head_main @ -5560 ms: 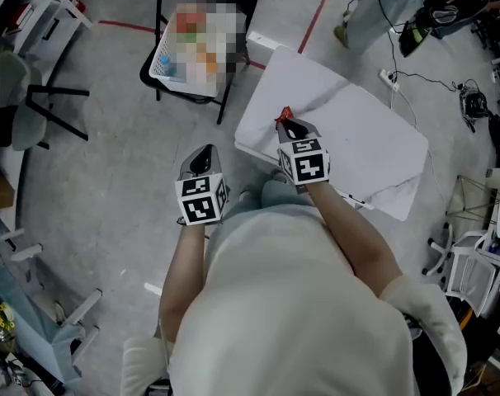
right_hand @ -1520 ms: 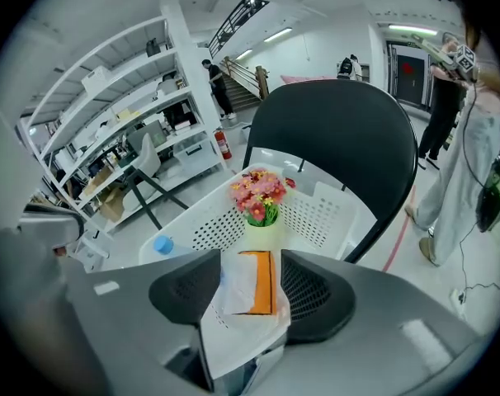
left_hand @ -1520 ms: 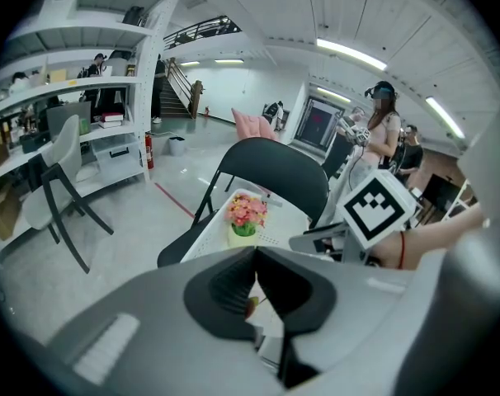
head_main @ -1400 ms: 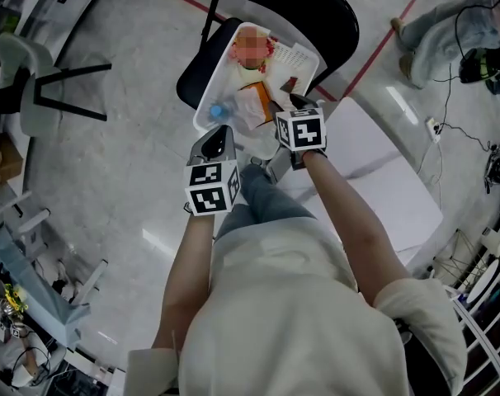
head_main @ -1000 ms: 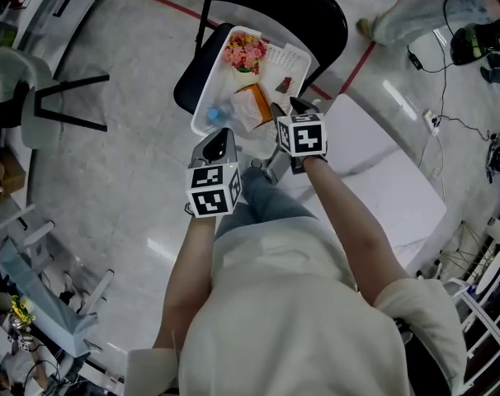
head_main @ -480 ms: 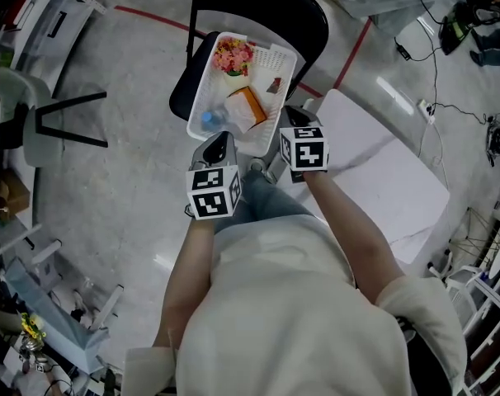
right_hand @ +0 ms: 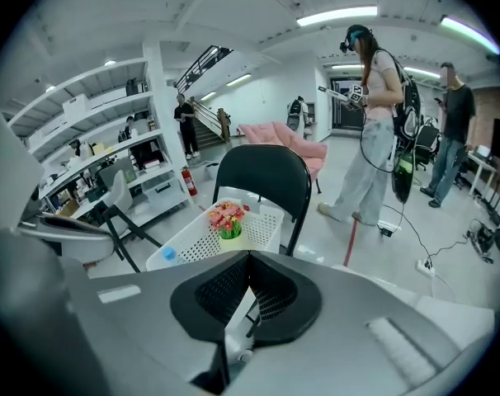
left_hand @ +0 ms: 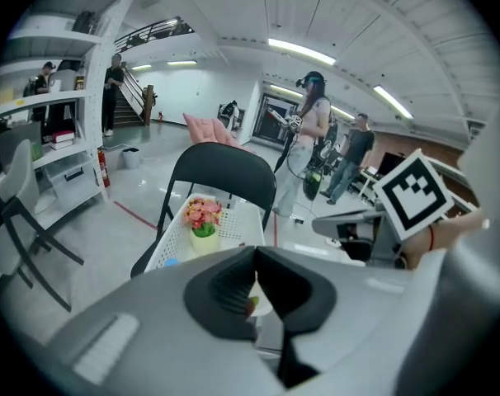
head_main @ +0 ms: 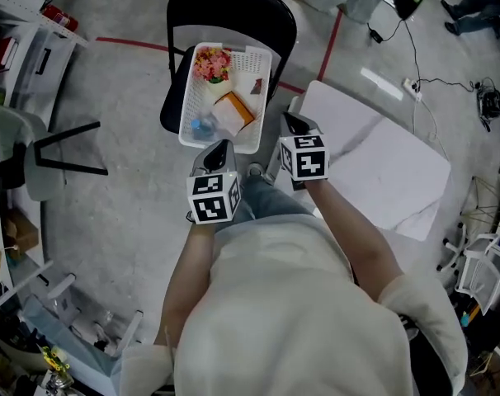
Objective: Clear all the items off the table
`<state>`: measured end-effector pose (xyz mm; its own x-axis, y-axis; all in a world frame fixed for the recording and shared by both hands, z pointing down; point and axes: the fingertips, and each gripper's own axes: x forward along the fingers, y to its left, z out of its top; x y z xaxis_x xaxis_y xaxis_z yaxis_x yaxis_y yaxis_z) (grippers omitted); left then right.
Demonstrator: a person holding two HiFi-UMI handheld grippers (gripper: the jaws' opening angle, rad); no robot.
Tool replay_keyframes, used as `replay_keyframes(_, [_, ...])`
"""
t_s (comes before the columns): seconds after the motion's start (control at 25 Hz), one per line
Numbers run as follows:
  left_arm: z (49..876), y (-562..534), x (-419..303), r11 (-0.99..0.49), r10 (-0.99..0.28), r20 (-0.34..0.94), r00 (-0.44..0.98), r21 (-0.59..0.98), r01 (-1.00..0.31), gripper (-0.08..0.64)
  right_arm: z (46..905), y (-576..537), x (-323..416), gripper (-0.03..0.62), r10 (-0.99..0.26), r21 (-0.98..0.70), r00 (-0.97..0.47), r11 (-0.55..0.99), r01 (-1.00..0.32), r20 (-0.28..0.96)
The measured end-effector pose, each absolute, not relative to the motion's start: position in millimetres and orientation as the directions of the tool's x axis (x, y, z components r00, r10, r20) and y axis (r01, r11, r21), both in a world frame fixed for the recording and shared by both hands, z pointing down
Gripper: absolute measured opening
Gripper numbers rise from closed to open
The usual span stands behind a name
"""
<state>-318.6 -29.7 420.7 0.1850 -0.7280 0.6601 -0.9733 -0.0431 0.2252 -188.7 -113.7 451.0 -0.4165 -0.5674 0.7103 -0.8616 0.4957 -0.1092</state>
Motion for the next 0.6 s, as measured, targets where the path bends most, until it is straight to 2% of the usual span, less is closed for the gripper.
replay_keyframes(0.6, [404,8,-298,-0.304,-0.676,0.635,0.374,0.221,-0.927,0.009,428,-28,-142,-0.002,-0.674,-0.112,-0.26,0.256,-0.96,0.691])
